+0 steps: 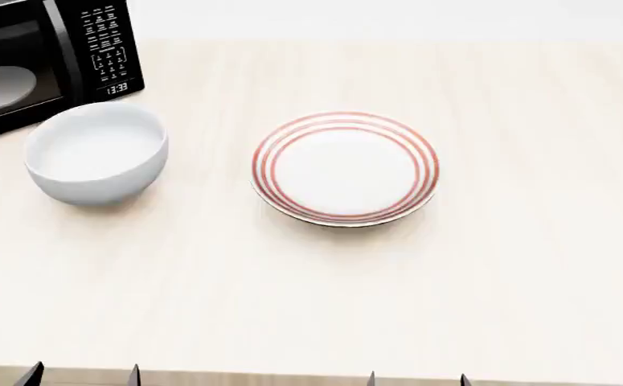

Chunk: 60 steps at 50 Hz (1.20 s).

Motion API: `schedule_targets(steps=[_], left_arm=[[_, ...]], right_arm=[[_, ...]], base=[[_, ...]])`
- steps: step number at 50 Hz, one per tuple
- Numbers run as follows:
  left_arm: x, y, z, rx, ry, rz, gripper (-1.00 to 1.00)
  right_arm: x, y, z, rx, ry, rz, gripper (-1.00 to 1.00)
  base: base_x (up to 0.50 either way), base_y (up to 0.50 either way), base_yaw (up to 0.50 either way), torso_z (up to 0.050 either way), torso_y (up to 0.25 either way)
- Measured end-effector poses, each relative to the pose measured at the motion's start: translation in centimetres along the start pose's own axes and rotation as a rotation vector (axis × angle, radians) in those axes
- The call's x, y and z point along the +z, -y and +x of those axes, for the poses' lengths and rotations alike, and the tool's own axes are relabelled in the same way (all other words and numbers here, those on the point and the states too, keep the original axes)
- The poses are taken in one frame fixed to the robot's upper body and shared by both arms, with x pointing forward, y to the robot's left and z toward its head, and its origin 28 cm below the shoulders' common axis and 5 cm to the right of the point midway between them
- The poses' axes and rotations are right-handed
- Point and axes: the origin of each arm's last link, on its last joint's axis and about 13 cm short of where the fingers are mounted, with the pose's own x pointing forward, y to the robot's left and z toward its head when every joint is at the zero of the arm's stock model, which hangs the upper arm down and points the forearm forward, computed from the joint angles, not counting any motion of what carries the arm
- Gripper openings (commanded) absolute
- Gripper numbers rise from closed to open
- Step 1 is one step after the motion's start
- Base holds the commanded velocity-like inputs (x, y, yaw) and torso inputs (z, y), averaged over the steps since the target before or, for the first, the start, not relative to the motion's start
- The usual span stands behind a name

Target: Put the white bowl to the right of the plate.

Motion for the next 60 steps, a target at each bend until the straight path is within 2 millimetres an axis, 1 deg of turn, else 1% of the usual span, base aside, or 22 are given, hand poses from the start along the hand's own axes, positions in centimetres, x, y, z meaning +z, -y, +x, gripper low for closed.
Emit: schedule_targets(steps=[1, 5, 9, 12, 22, 26, 30, 41, 50, 60], left_arm=[[0.0, 0.0, 0.3, 0.009, 0.01, 0.003, 1.0], [0.2, -0.1, 0.2, 0.008, 0.007, 0.005, 1.0], [1.1, -0.3, 0.2, 0.009, 0.002, 0.013, 1.0], [2.3, -0.4, 0.3, 0.006, 0.005, 0.013, 1.0], [7.0, -1.0, 0.4, -0.012, 0.046, -0.012, 1.0], [8.1, -1.1, 0.2, -0.017, 0.061, -0.015, 1.0], [8.9, -1.1, 0.1, -0.018, 0.07, -0.015, 1.0], [9.9, -1.2, -0.1, -0.012, 0.087, -0.011, 1.0], [10.1, -1.3, -0.1, -0.003, 0.093, -0.009, 1.0], [10.2, -1.3, -0.2, 0.0, 0.096, -0.011, 1.0]], right_arm=[[0.0, 0.1, 0.1, 0.0, 0.004, -0.003, 1.0], [0.2, 0.1, 0.0, 0.002, -0.004, 0.003, 1.0], [1.0, 0.2, 0.1, -0.001, -0.011, 0.009, 1.0], [2.2, 0.3, 0.4, -0.002, -0.004, 0.02, 1.0], [7.5, 1.0, 0.9, -0.008, 0.071, 0.079, 1.0], [8.8, 1.2, 0.8, 0.001, 0.091, 0.1, 1.0], [9.7, 1.4, 0.8, 0.011, 0.1, 0.118, 1.0], [10.8, 1.5, 0.8, 0.025, 0.115, 0.139, 1.0], [11.0, 1.4, 0.9, 0.035, 0.118, 0.157, 1.0], [11.0, 1.4, 0.9, 0.041, 0.11, 0.166, 1.0]], base=[[0.0, 0.0, 0.0, 0.0, 0.0], [0.0, 0.0, 0.0, 0.0, 0.0], [0.0, 0.0, 0.0, 0.0, 0.0], [0.0, 0.0, 0.0, 0.0, 0.0], [0.06, 0.08, 0.0, 0.0, 0.0], [0.35, 0.46, 0.0, 0.0, 0.0], [0.35, 0.46, 0.0, 0.0, 0.0], [0.37, 0.44, 0.0, 0.0, 0.0], [0.5, -0.01, 0.0, 0.0, 0.0], [0.5, -0.14, 0.0, 0.0, 0.0]])
